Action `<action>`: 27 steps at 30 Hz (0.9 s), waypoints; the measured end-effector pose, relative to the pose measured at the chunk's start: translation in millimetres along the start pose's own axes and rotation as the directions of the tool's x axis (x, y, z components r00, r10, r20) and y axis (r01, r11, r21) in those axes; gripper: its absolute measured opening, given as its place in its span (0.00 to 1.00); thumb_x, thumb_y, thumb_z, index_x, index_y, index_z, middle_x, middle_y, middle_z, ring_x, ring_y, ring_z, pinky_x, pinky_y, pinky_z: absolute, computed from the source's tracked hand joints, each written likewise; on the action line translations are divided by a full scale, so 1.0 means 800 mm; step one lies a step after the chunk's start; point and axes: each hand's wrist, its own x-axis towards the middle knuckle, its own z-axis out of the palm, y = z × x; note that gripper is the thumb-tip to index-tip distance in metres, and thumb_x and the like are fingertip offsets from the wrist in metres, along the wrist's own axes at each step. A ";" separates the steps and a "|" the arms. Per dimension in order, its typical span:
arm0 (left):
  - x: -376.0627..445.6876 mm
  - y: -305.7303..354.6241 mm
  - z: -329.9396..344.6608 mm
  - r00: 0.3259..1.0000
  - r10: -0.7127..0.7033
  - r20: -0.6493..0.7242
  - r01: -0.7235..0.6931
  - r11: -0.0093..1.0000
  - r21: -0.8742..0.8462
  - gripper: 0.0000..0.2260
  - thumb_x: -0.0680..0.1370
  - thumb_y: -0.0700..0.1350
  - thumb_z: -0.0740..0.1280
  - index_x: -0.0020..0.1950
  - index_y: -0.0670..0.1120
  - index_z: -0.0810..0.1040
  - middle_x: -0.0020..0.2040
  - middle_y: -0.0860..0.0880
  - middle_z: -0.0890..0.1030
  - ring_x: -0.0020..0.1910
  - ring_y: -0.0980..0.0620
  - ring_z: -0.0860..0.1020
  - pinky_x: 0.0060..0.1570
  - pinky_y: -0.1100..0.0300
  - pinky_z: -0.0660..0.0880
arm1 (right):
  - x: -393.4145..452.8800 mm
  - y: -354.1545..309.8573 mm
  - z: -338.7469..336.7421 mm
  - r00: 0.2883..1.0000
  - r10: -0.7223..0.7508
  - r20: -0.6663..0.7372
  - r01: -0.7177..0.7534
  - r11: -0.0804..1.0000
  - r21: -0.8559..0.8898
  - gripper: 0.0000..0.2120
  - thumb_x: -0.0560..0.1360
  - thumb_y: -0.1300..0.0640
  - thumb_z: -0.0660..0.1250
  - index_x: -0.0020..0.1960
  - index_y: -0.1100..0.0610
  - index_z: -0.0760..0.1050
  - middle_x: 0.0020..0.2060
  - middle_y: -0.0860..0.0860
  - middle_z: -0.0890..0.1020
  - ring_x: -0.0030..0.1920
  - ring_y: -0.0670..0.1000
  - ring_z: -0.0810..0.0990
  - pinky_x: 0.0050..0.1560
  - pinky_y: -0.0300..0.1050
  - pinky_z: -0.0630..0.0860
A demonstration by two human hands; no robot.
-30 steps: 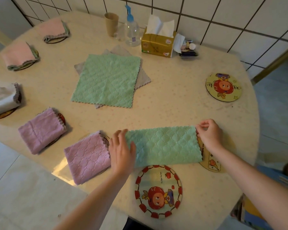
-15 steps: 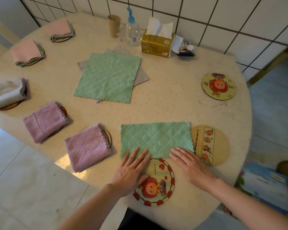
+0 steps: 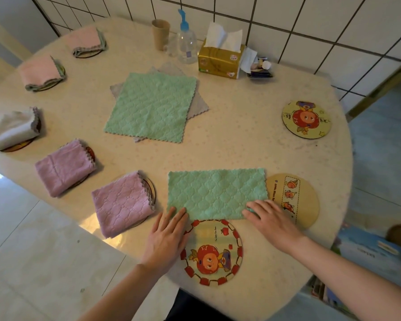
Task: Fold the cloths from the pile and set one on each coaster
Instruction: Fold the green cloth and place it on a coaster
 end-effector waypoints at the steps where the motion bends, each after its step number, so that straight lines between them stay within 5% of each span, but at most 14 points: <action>1: 0.005 0.004 -0.002 1.000 -0.013 -0.029 0.012 1.000 -0.017 0.23 0.80 0.56 0.52 0.69 0.47 0.72 0.70 0.50 0.72 0.71 0.45 0.68 0.70 0.48 0.60 | 0.002 0.002 0.000 1.000 0.000 0.006 0.000 1.000 0.000 0.37 0.52 0.66 0.80 0.59 0.56 0.73 0.58 0.53 0.78 0.58 0.55 0.78 0.58 0.51 0.76; 5: 0.026 0.011 -0.016 0.993 -0.039 -0.115 0.036 0.999 -0.025 0.16 0.79 0.53 0.56 0.57 0.47 0.78 0.57 0.51 0.78 0.58 0.47 0.74 0.61 0.51 0.71 | 0.006 0.007 -0.002 0.999 -0.010 0.036 0.010 1.000 0.011 0.38 0.51 0.66 0.80 0.59 0.54 0.72 0.58 0.54 0.78 0.57 0.55 0.78 0.56 0.51 0.77; 9: 0.044 0.026 -0.026 0.992 -0.119 -0.042 0.120 0.993 0.015 0.14 0.77 0.54 0.57 0.51 0.48 0.78 0.50 0.51 0.77 0.52 0.47 0.74 0.56 0.53 0.73 | 0.010 0.013 -0.011 0.998 -0.051 -0.032 0.053 0.996 0.072 0.31 0.56 0.66 0.78 0.57 0.54 0.75 0.53 0.50 0.80 0.53 0.51 0.80 0.53 0.47 0.79; 14: 0.059 0.070 -0.026 0.994 -0.107 -0.028 0.106 0.993 -0.049 0.16 0.75 0.53 0.64 0.60 0.47 0.76 0.59 0.50 0.77 0.60 0.46 0.74 0.63 0.51 0.71 | 0.014 0.027 -0.025 0.982 -0.121 -0.145 0.137 0.985 0.105 0.23 0.62 0.69 0.73 0.55 0.57 0.76 0.49 0.50 0.81 0.49 0.50 0.80 0.47 0.44 0.80; 17: 0.061 0.117 -0.022 0.997 -0.063 0.053 0.067 0.993 -0.092 0.25 0.79 0.53 0.59 0.74 0.49 0.61 0.73 0.50 0.65 0.74 0.47 0.61 0.73 0.50 0.58 | 0.005 0.038 -0.033 0.963 -0.195 -0.184 0.216 0.971 0.103 0.16 0.66 0.69 0.71 0.52 0.58 0.77 0.47 0.51 0.81 0.46 0.50 0.80 0.45 0.43 0.80; 21: 0.061 0.174 -0.016 0.992 -0.078 0.102 0.092 0.985 -0.144 0.30 0.80 0.50 0.57 0.78 0.51 0.46 0.79 0.51 0.50 0.78 0.48 0.46 0.76 0.52 0.46 | -0.019 0.041 -0.043 0.928 -0.321 -0.189 0.342 0.935 0.095 0.13 0.68 0.67 0.69 0.51 0.58 0.77 0.43 0.50 0.81 0.42 0.49 0.80 0.41 0.39 0.79; 27: 0.042 0.212 0.005 0.998 -0.034 0.056 0.042 0.988 -0.149 0.25 0.79 0.53 0.58 0.75 0.51 0.62 0.74 0.51 0.66 0.74 0.47 0.63 0.72 0.47 0.57 | -0.072 0.017 -0.035 0.878 -0.432 -0.205 0.470 0.857 0.212 0.12 0.74 0.62 0.62 0.57 0.55 0.73 0.43 0.50 0.79 0.42 0.49 0.78 0.40 0.43 0.78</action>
